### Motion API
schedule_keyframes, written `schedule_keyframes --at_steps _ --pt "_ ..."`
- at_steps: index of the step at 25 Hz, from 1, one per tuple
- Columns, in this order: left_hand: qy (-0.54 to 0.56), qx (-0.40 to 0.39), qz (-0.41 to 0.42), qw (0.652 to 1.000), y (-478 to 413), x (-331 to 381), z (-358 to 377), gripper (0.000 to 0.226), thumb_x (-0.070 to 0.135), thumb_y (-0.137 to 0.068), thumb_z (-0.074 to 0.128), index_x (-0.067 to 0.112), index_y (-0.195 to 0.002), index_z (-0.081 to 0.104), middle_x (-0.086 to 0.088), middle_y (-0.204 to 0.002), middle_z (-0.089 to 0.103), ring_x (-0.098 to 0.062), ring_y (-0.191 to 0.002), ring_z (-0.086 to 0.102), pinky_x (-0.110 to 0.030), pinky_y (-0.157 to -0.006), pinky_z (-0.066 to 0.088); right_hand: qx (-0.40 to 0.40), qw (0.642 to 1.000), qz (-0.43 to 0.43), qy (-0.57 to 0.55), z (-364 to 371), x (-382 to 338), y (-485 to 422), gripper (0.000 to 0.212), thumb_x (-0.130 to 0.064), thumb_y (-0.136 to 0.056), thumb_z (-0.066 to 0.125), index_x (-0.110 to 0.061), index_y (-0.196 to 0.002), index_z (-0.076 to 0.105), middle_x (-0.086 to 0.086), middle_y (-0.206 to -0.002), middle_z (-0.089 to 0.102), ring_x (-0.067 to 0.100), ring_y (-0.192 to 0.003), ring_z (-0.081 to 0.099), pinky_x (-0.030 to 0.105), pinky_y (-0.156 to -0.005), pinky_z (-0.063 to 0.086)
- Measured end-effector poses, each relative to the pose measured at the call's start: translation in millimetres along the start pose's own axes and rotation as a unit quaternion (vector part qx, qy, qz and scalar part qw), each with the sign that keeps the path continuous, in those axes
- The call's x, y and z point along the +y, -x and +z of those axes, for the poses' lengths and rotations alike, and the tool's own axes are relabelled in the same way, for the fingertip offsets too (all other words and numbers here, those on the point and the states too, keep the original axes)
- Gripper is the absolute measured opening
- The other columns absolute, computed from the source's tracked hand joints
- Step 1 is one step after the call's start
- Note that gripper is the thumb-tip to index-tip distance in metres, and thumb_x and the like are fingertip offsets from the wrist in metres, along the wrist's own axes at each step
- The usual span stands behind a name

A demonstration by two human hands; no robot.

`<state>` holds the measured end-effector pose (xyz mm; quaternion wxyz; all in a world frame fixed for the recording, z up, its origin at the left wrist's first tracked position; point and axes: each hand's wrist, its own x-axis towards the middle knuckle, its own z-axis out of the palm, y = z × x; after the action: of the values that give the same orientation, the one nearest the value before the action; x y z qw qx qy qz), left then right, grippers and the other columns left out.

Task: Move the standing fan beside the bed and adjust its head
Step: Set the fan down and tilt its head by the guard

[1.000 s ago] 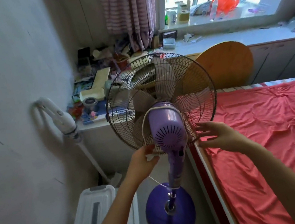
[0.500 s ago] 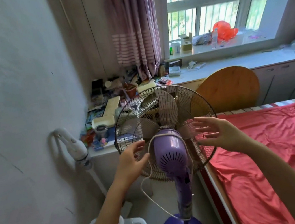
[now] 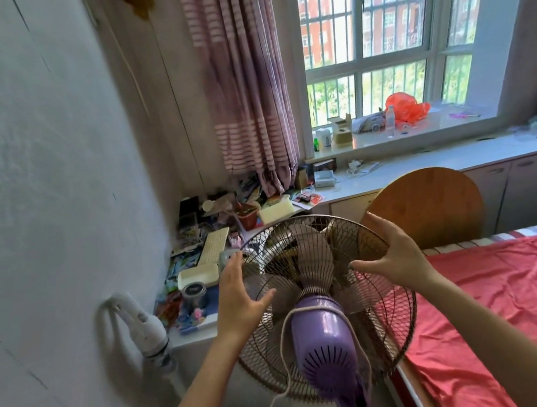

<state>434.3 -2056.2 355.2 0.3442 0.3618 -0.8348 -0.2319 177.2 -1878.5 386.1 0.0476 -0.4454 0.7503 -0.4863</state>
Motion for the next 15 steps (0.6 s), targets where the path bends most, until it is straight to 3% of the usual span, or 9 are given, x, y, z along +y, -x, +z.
schedule_keyframes --at_steps 3,5,8,12,15 --pt "-0.029 -0.052 -0.033 0.998 -10 -14 13 0.132 0.045 -0.068 0.089 0.011 -0.158 -0.001 -0.012 -0.169 0.001 -0.028 -0.156 -0.004 -0.037 -0.124 0.001 -0.048 0.995 0.055 0.071 5 6 -10 0.13 -0.037 -0.051 0.099 -0.025 -0.156 0.024 0.01 -0.164 0.024 0.029 -0.152 0.017 0.053 -0.121 0.024" --pt "-0.032 -0.057 -0.048 0.997 -15 -22 19 0.139 0.048 -0.065 0.09 0.013 -0.157 -0.008 -0.012 -0.169 -0.006 -0.028 -0.156 -0.008 -0.039 -0.124 -0.001 -0.086 0.988 0.081 0.095 8 10 -13 0.139 -0.037 -0.048 0.099 -0.026 -0.158 0.015 0.011 -0.166 0.016 0.029 -0.153 0.01 0.053 -0.122 0.02" --pt "-0.027 -0.05 -0.054 0.997 -17 -28 22 0.143 0.047 -0.061 0.092 0.015 -0.157 -0.009 -0.014 -0.169 -0.001 -0.03 -0.156 0.0 -0.043 -0.126 0.006 -0.099 0.984 0.09 0.114 14 15 -12 0.145 -0.037 -0.048 0.1 -0.024 -0.159 0.008 0.013 -0.166 0.015 0.029 -0.153 0.011 0.05 -0.123 0.021" --pt "-0.033 -0.017 -0.055 0.998 -16 -27 17 0.151 0.049 -0.049 0.096 0.011 -0.158 -0.001 -0.017 -0.166 0.017 -0.033 -0.152 0.021 -0.045 -0.123 0.023 -0.062 0.985 0.082 0.138 22 19 -5 0.144 -0.031 -0.052 0.1 -0.019 -0.159 0.005 0.014 -0.161 0.023 0.032 -0.146 0.025 0.048 -0.119 0.03" --pt "-0.034 0.013 -0.035 0.999 -10 -22 12 0.155 0.049 -0.041 0.098 0.012 -0.159 0.005 -0.018 -0.163 0.028 -0.035 -0.147 0.032 -0.049 -0.118 0.031 -0.035 0.989 0.06 0.134 26 19 3 0.138 -0.024 -0.056 0.098 -0.016 -0.159 0.006 0.016 -0.158 0.026 0.034 -0.145 0.025 0.049 -0.119 0.03"
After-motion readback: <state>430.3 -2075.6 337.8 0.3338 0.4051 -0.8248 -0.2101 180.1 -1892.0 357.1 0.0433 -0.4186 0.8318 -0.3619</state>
